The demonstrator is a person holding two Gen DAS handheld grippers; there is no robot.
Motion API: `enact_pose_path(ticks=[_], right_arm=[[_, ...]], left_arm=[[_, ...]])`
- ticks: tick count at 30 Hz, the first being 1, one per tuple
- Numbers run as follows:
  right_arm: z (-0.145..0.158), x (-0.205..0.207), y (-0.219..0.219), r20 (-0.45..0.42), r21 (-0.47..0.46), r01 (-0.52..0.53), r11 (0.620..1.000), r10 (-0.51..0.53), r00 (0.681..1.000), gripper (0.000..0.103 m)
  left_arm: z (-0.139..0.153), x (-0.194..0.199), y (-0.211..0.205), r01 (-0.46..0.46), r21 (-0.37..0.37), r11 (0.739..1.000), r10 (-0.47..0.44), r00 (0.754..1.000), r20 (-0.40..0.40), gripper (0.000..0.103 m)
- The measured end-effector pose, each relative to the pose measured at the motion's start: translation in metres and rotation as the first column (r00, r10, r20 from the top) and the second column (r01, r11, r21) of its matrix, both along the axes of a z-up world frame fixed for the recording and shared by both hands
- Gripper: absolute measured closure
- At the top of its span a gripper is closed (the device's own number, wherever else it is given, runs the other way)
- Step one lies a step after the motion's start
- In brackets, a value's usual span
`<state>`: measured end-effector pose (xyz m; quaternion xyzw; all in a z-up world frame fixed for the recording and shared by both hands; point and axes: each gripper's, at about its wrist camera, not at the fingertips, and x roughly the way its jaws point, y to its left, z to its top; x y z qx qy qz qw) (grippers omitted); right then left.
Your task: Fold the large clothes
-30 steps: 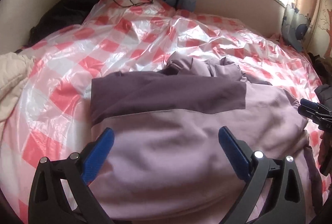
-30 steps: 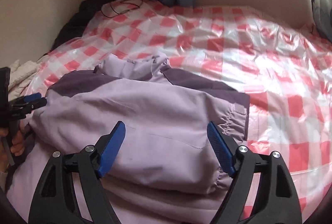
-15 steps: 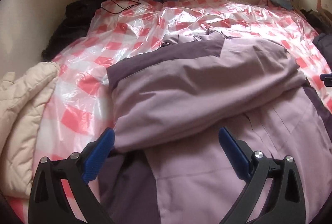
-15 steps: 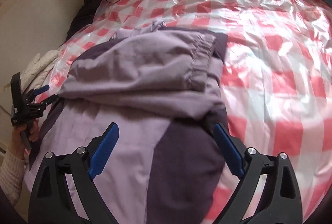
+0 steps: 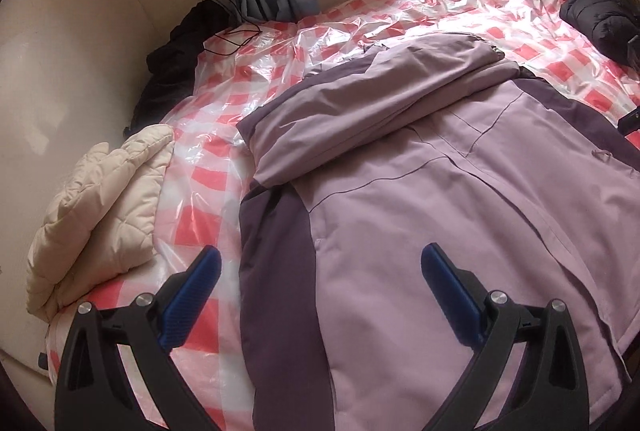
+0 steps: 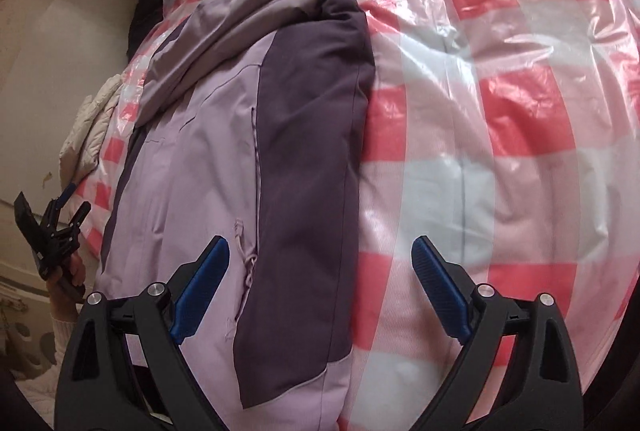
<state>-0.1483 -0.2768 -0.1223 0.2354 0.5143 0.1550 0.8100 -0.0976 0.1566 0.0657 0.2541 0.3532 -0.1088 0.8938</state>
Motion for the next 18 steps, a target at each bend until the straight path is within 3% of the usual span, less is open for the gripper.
enact_pose_path(ticks=[9,14,18], right_arm=[[0.000,-0.030,0.015,-0.022,-0.023,-0.039,0.999,0.039,0.999,0.014],[-0.004,-0.039,0.015,-0.045,-0.028,-0.043,0.999,0.042,0.998,0.013],[-0.007,-0.048,0.014,-0.055,-0.026,-0.046,0.999,0.044,0.997,0.013]], left_arm=[[0.012,-0.047,0.007,0.001,0.040,0.999,-0.003,0.998,0.060,0.007],[0.015,-0.062,0.014,-0.004,0.017,1.000,0.003,0.998,0.060,0.007],[0.012,-0.072,0.018,-0.018,0.040,0.999,0.015,0.998,0.068,0.007]])
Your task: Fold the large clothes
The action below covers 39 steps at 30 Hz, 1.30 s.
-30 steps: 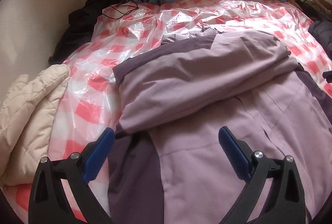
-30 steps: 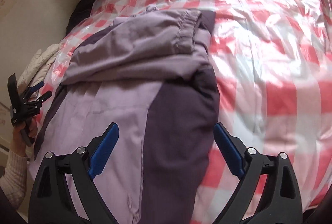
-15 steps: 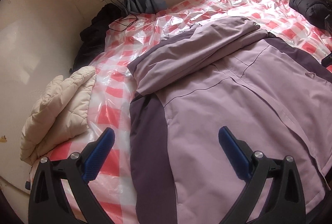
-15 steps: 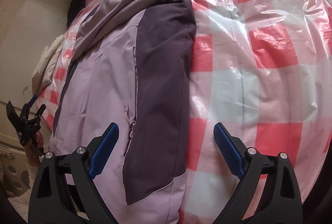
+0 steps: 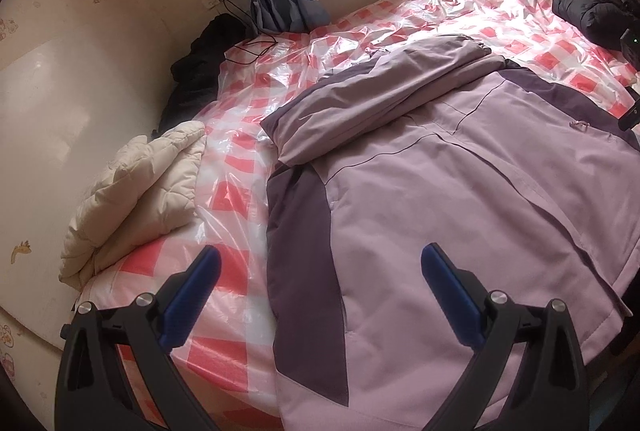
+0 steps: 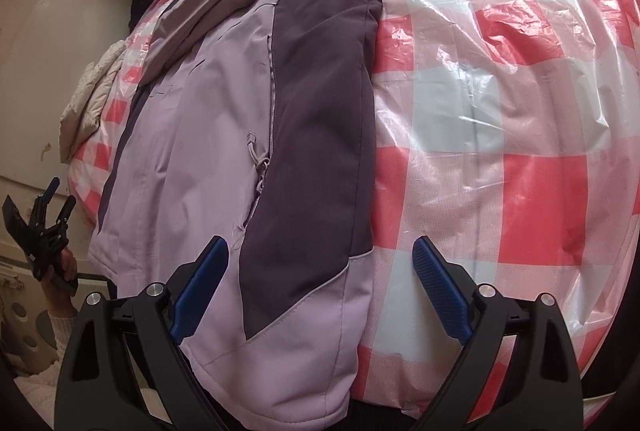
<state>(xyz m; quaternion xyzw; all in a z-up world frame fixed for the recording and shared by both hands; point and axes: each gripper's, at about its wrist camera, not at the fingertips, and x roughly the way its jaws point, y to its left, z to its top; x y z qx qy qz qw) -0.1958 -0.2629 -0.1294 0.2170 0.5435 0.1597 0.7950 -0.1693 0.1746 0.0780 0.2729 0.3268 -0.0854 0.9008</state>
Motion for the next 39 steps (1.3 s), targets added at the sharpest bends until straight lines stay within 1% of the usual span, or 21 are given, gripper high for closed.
enact_pose_path(ticks=[4,7,8,9,10,12,14,15,16,18,20,23,27,28,29,30,32,33,34,36,39], right_arm=[[-0.003,-0.008,0.000,-0.012,0.003,-0.002,1.000,0.002,1.000,0.013],[-0.004,-0.012,0.000,-0.017,0.009,-0.005,1.000,0.005,1.000,0.012],[-0.004,-0.014,0.000,-0.019,0.011,-0.004,1.000,0.004,1.000,0.012],[-0.003,-0.015,-0.001,-0.020,0.010,-0.003,1.000,0.004,1.000,0.012],[-0.003,-0.016,0.000,-0.021,0.009,-0.003,1.000,0.003,1.000,0.012],[-0.003,-0.018,0.000,-0.023,0.007,-0.006,1.000,0.006,1.000,0.012],[-0.003,-0.020,0.000,-0.025,0.009,-0.009,1.000,0.009,1.000,0.011],[-0.003,-0.022,0.001,-0.027,0.012,-0.008,1.000,0.009,1.000,0.011],[-0.003,-0.023,0.000,-0.028,0.014,-0.008,1.000,0.009,1.000,0.011],[-0.004,-0.024,-0.001,-0.029,0.026,-0.005,1.000,0.005,1.000,0.011],[-0.005,-0.025,-0.003,-0.030,0.041,0.004,0.999,-0.003,1.000,0.011],[-0.006,-0.025,-0.005,-0.035,0.052,0.011,0.999,-0.009,0.999,0.011],[-0.005,-0.025,-0.004,-0.037,0.046,0.007,0.999,-0.005,0.999,0.010],[-0.005,-0.025,-0.005,-0.038,0.046,0.007,0.999,-0.005,0.999,0.010],[-0.006,-0.024,-0.006,-0.040,0.046,0.007,0.999,-0.005,0.999,0.010],[-0.006,-0.024,-0.006,-0.041,0.045,0.007,0.999,-0.005,0.999,0.010],[-0.006,-0.024,-0.004,-0.043,0.042,0.005,0.999,-0.003,0.999,0.010],[-0.007,-0.024,-0.003,-0.046,0.042,0.002,0.999,0.000,0.999,0.010],[-0.007,-0.024,-0.002,-0.049,0.042,0.000,0.999,0.002,0.999,0.009],[-0.008,-0.023,0.002,-0.056,0.041,-0.008,0.999,0.010,0.998,0.009],[-0.009,-0.021,0.005,-0.070,0.065,-0.018,0.998,0.023,0.997,0.009]], left_arm=[[-0.001,-0.009,0.004,0.004,0.004,1.000,-0.004,1.000,-0.002,0.007],[-0.004,-0.011,0.012,0.003,-0.038,0.999,-0.004,0.999,-0.048,0.007],[-0.005,-0.010,0.018,-0.001,-0.083,0.997,-0.006,0.996,-0.089,0.007],[-0.007,-0.007,0.026,-0.009,-0.152,0.988,-0.013,0.989,-0.146,0.007],[-0.009,-0.004,0.036,-0.025,-0.230,0.973,-0.022,0.979,-0.201,0.007],[-0.013,0.004,0.061,-0.100,-0.379,0.920,-0.022,0.952,-0.304,0.007],[-0.020,0.014,0.093,-0.223,-0.504,0.834,-0.010,0.909,-0.418,0.007],[-0.025,0.015,0.105,-0.275,-0.548,0.790,-0.010,0.887,-0.461,0.007],[-0.030,0.017,0.120,-0.330,-0.588,0.738,-0.015,0.864,-0.503,0.007],[-0.042,0.017,0.142,-0.412,-0.633,0.655,-0.024,0.827,-0.562,0.007],[-0.054,0.013,0.154,-0.460,-0.642,0.614,-0.026,0.801,-0.599,0.007],[-0.070,0.009,0.163,-0.496,-0.640,0.587,-0.050,0.766,-0.640,0.007],[-0.088,0.007,0.163,-0.526,-0.635,0.565,-0.085,0.729,-0.679,0.007],[-0.091,0.006,0.163,-0.525,-0.642,0.559,-0.103,0.724,-0.682,0.007],[-0.094,0.004,0.163,-0.526,-0.654,0.544,-0.134,0.715,-0.686,0.007],[-0.099,0.002,0.160,-0.529,-0.666,0.525,-0.174,0.700,-0.693,0.007],[-0.107,0.002,0.154,-0.536,-0.677,0.504,-0.236,0.669,-0.705,0.007],[-0.111,0.001,0.150,-0.535,-0.680,0.501,-0.264,0.654,-0.709,0.007],[-0.113,0.000,0.147,-0.532,-0.679,0.506,-0.275,0.647,-0.712,0.007],[-0.115,-0.002,0.141,-0.521,-0.678,0.519,-0.273,0.650,-0.709,0.007],[-0.108,-0.006,0.138,-0.493,-0.719,0.491,-0.274,0.696,-0.664,0.010]])
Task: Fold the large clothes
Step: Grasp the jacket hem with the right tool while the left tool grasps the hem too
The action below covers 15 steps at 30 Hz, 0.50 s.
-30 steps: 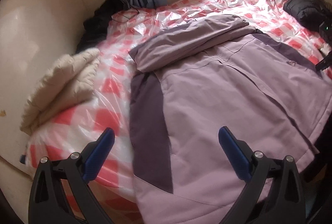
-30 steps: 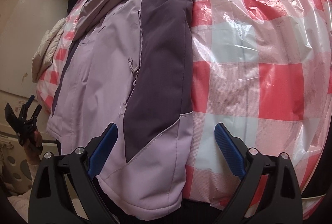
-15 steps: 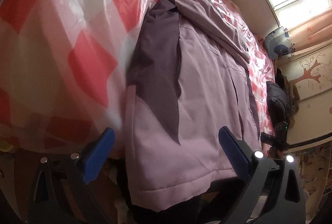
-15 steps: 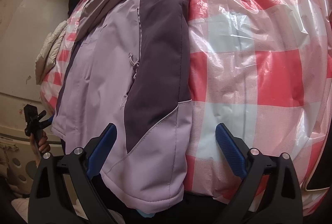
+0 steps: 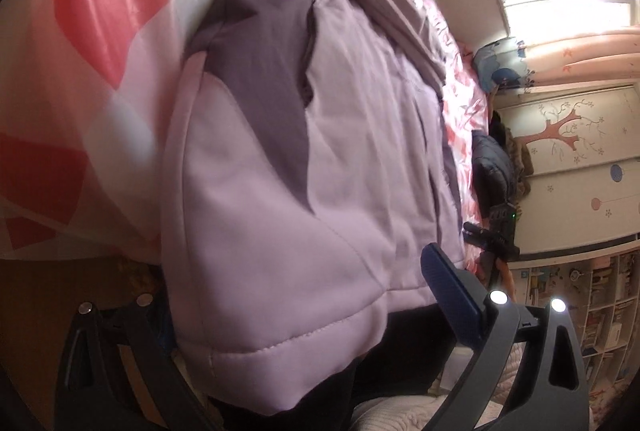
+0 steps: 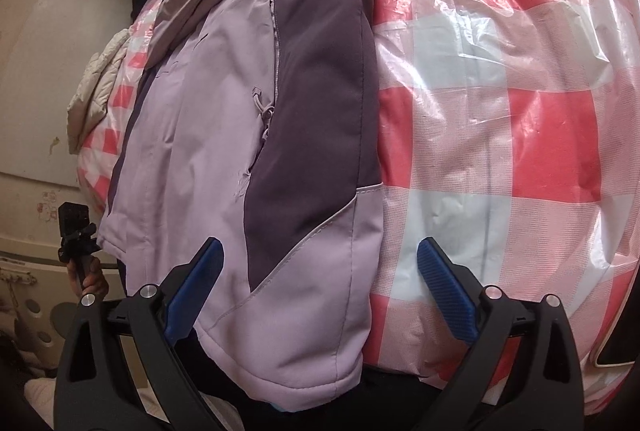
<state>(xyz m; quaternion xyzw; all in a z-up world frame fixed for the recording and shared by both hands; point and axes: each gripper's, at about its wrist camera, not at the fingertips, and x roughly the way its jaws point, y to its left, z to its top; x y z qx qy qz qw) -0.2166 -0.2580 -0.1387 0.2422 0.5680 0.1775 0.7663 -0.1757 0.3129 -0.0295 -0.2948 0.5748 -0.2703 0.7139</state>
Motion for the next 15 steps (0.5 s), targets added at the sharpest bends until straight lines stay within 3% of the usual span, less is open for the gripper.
enact_pose_path(ticks=[2,4,7,9,12,13,15], right_arm=[[-0.001,0.001,0.000,-0.011,0.039,-0.003,0.999,0.003,1.000,0.008],[-0.003,0.004,-0.001,-0.020,0.056,0.000,0.998,0.001,1.000,0.008],[-0.006,0.007,-0.003,-0.037,0.059,-0.002,0.998,0.004,0.999,0.008],[-0.006,0.007,-0.003,-0.041,0.085,-0.003,0.996,0.007,0.999,0.008],[-0.008,0.006,0.001,-0.046,0.229,-0.047,0.972,0.059,0.997,0.008],[-0.006,0.005,0.004,-0.037,0.240,-0.066,0.969,0.077,0.996,0.008],[-0.008,0.006,0.013,-0.065,0.163,-0.087,0.983,0.099,0.993,0.008]], left_arm=[[0.007,-0.003,0.001,-0.013,0.003,1.000,0.013,0.999,0.035,0.025],[0.012,-0.003,0.002,-0.018,0.024,1.000,0.017,0.998,0.057,0.056],[0.014,-0.004,0.011,-0.026,0.016,1.000,0.025,0.998,0.065,0.067],[0.013,-0.005,0.012,-0.022,0.017,1.000,0.021,0.997,0.071,0.068],[0.007,-0.004,0.016,-0.018,0.007,1.000,0.018,0.999,0.040,0.066],[0.004,-0.003,0.019,-0.023,-0.002,1.000,0.024,1.000,0.021,0.063],[-0.003,-0.002,0.019,-0.020,-0.021,1.000,0.019,1.000,-0.013,0.055]])
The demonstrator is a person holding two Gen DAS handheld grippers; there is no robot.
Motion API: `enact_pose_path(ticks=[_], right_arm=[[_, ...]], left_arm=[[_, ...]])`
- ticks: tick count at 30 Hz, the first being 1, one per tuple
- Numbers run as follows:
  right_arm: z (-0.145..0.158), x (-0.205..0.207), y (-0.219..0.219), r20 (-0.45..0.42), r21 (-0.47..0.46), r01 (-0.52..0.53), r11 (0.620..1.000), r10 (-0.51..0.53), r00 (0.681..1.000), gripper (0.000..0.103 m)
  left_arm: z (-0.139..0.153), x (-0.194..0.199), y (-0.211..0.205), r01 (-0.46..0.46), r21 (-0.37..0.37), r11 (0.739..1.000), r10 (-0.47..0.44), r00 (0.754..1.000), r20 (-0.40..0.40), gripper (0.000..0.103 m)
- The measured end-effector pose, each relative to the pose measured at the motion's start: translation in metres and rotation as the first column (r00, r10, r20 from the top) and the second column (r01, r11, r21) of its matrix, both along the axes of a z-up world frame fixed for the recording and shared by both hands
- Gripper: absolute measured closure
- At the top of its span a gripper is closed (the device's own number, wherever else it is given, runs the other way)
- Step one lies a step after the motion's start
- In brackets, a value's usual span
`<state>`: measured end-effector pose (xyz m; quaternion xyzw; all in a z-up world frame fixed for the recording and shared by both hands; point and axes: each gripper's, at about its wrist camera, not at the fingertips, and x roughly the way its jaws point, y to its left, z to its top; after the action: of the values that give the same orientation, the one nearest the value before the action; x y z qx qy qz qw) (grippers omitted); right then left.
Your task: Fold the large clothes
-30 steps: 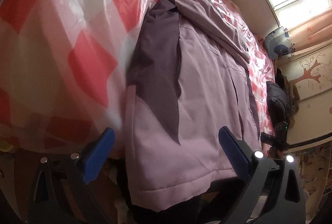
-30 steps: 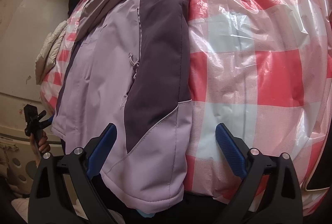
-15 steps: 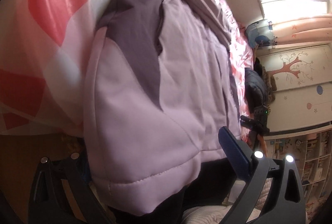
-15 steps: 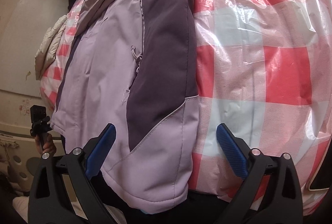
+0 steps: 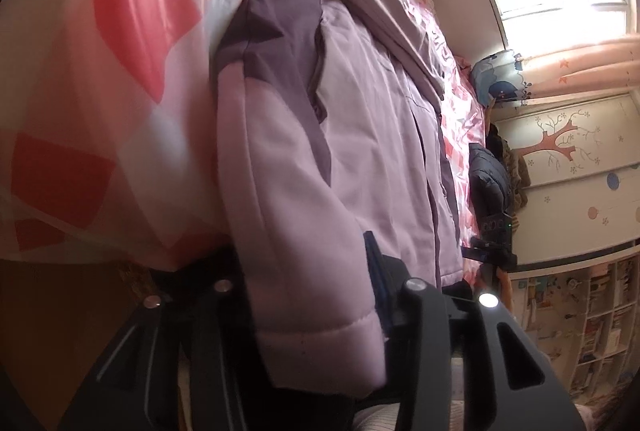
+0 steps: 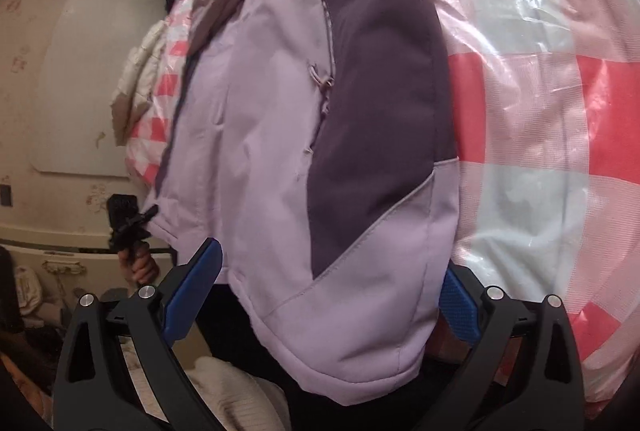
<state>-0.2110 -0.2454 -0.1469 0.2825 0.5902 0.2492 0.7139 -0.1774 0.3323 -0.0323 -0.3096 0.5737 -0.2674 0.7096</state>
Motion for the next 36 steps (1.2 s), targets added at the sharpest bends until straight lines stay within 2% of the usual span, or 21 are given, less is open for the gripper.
enact_pose_path(ticks=[2,4,5,6,7,8,10,14,18,21,24,25,26,28,29,31,32,33,34,35,36], right_arm=[[-0.003,0.002,0.008,-0.016,-0.030,-0.020,0.999,0.019,1.000,0.008],[-0.001,0.003,0.010,-0.014,-0.021,-0.019,1.000,0.019,1.000,0.009],[0.002,0.004,0.011,0.009,-0.007,-0.017,1.000,0.017,1.000,0.020],[0.004,0.003,0.013,0.028,-0.002,-0.015,1.000,0.015,0.999,0.030],[0.005,0.002,0.014,0.042,-0.011,-0.008,1.000,0.009,0.999,0.054],[0.008,0.001,0.015,0.062,-0.027,0.009,1.000,-0.007,0.998,0.074],[0.017,-0.003,0.014,0.124,-0.006,0.038,0.999,-0.037,0.992,0.081],[0.052,-0.008,0.016,0.275,0.066,0.090,0.994,-0.105,0.956,0.087],[0.108,-0.015,0.003,0.406,0.142,0.138,0.980,-0.185,0.895,0.089],[0.147,-0.037,-0.015,0.465,0.158,0.146,0.977,-0.204,0.862,0.089],[0.171,-0.070,-0.034,0.491,0.148,0.148,0.978,-0.202,0.847,0.089],[0.175,-0.081,-0.037,0.497,0.129,0.148,0.981,-0.193,0.846,0.089],[0.176,-0.093,-0.041,0.493,0.105,0.145,0.984,-0.178,0.852,0.088],[0.163,-0.115,-0.047,0.418,0.045,0.082,0.996,-0.093,0.904,0.083],[0.151,-0.125,-0.053,0.373,0.008,0.073,0.997,-0.071,0.925,0.078],[0.119,-0.141,-0.061,0.232,-0.038,0.041,0.998,-0.032,0.972,0.069],[0.106,-0.148,-0.067,0.193,-0.088,0.059,0.994,-0.041,0.980,0.061],[0.101,-0.152,-0.075,0.191,-0.172,0.123,0.977,-0.089,0.978,0.056],[0.100,-0.153,-0.088,0.187,-0.190,0.178,0.966,-0.142,0.972,0.052],[0.102,-0.151,-0.099,0.193,-0.134,0.217,0.967,-0.189,0.963,0.049],[0.108,-0.145,-0.108,0.223,-0.107,0.255,0.961,-0.227,0.948,0.047]], left_arm=[[-0.005,0.002,-0.004,0.011,0.001,1.000,-0.011,1.000,-0.018,0.053],[-0.005,0.003,-0.009,0.021,0.002,1.000,-0.021,1.000,-0.006,0.053],[-0.003,0.003,-0.011,0.022,0.016,1.000,-0.022,1.000,0.008,0.054],[-0.001,0.003,-0.011,0.017,0.022,1.000,-0.018,1.000,0.020,0.060],[0.003,0.003,-0.010,0.009,0.026,1.000,-0.010,0.999,0.032,0.069],[0.004,0.001,-0.009,0.003,0.030,1.000,-0.004,0.999,0.037,0.071],[0.011,0.000,-0.009,-0.005,0.035,0.999,0.003,0.999,0.054,0.080],[0.031,0.001,-0.011,-0.021,-0.001,1.000,0.021,0.995,0.094,0.086],[0.072,-0.003,-0.019,-0.014,-0.044,0.999,0.021,0.983,0.180,0.088],[0.106,-0.019,-0.020,0.007,-0.081,0.997,0.013,0.969,0.247,0.089],[0.124,-0.042,-0.014,0.052,-0.101,0.994,-0.021,0.958,0.286,0.089],[0.127,-0.053,-0.015,0.090,-0.086,0.992,-0.061,0.954,0.292,0.089],[0.127,-0.062,-0.016,0.122,-0.058,0.991,-0.099,0.950,0.295,0.088],[0.117,-0.075,-0.014,0.171,0.013,0.985,-0.169,0.950,0.263,0.081],[0.107,-0.080,-0.010,0.193,0.042,0.980,-0.198,0.953,0.229,0.078],[0.085,-0.085,0.005,0.167,0.107,0.980,-0.182,0.971,0.152,0.070],[0.074,-0.085,0.012,0.166,0.146,0.975,-0.182,0.978,0.106,0.067],[0.066,-0.085,0.017,0.176,0.181,0.968,-0.191,0.979,0.073,0.058],[0.059,-0.084,0.024,0.183,0.248,0.951,-0.200,0.979,0.046,0.049],[0.055,-0.081,0.032,0.171,0.318,0.932,-0.191,0.981,0.031,0.049],[0.055,-0.077,0.043,0.142,0.356,0.923,-0.160,0.987,0.020,0.049]])
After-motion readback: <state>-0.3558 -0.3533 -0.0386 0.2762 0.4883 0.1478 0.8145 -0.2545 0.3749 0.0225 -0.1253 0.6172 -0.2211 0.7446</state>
